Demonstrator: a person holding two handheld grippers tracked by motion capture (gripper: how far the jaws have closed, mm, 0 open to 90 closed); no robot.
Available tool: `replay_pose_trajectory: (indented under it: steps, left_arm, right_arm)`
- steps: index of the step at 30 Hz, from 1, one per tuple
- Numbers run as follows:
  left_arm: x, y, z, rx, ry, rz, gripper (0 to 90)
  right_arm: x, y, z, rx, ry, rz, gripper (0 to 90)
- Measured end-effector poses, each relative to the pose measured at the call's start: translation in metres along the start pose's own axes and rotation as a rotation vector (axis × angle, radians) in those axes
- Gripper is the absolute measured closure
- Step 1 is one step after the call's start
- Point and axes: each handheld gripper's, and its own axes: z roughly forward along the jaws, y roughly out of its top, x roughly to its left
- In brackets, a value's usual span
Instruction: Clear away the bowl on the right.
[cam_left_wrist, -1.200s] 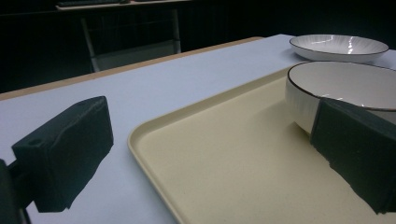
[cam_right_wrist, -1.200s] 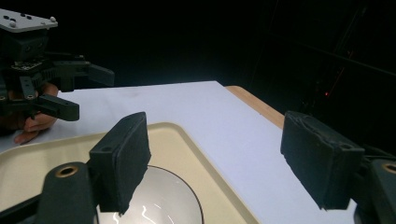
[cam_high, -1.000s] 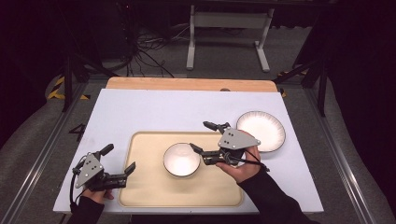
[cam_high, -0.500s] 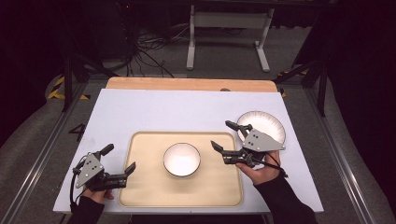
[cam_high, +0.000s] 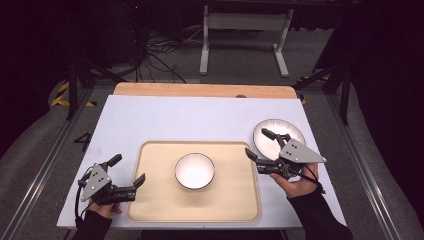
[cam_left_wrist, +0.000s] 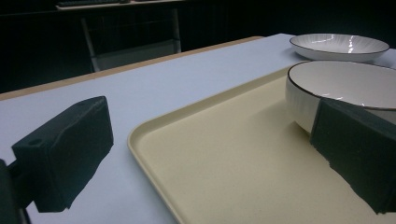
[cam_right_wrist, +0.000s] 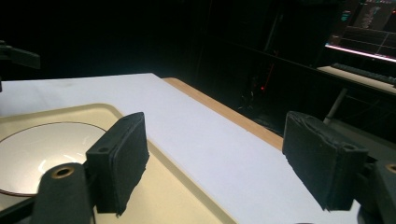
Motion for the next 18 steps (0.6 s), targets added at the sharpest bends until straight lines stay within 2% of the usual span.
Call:
replay_pose_trajectory:
  steps: [7, 18]
  left_arm:
    - [0.000, 0.000, 0.000, 0.001, 0.001, 0.000, 0.1]
    - [0.000, 0.000, 0.000, 0.000, -0.001, 0.001, 0.2]
  right_arm:
    - [-0.003, -0.014, -0.005, 0.012, -0.028, 0.012, 22.6]
    - [-0.002, -0.036, -0.006, 0.012, -0.039, 0.045, 22.6]
